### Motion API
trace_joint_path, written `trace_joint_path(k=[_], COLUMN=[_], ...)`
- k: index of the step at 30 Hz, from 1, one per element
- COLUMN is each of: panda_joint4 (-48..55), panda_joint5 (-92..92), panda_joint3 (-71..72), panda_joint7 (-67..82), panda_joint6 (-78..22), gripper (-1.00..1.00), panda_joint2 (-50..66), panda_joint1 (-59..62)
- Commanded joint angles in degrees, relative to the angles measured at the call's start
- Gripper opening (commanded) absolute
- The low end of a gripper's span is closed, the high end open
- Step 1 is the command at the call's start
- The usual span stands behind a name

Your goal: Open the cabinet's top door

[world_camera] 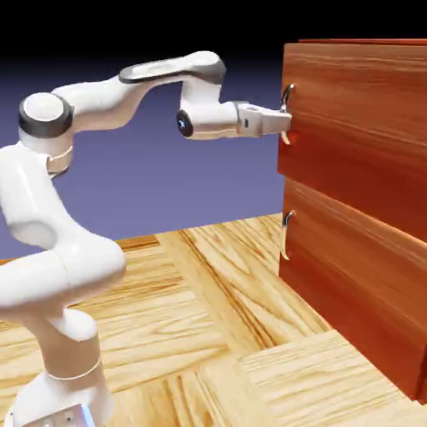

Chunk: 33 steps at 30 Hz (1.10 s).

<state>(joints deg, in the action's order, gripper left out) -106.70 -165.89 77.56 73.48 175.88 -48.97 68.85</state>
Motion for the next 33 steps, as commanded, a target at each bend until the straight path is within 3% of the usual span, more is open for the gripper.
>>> trace_joint_path(k=[1, 15, 33], panda_joint4=[-1.7, -19.5, -44.6], panda_joint5=[0.0, 0.9, 30.8], panda_joint3=[-1.3, -22.0, -54.5], panda_joint7=[1.0, 14.0, -0.6], panda_joint6=[-0.8, -8.3, -15.9], gripper=[-1.0, -1.0, -1.0], panda_joint2=[0.6, 7.9, -4.9], panda_joint1=[-2.1, -31.2, -68.5])
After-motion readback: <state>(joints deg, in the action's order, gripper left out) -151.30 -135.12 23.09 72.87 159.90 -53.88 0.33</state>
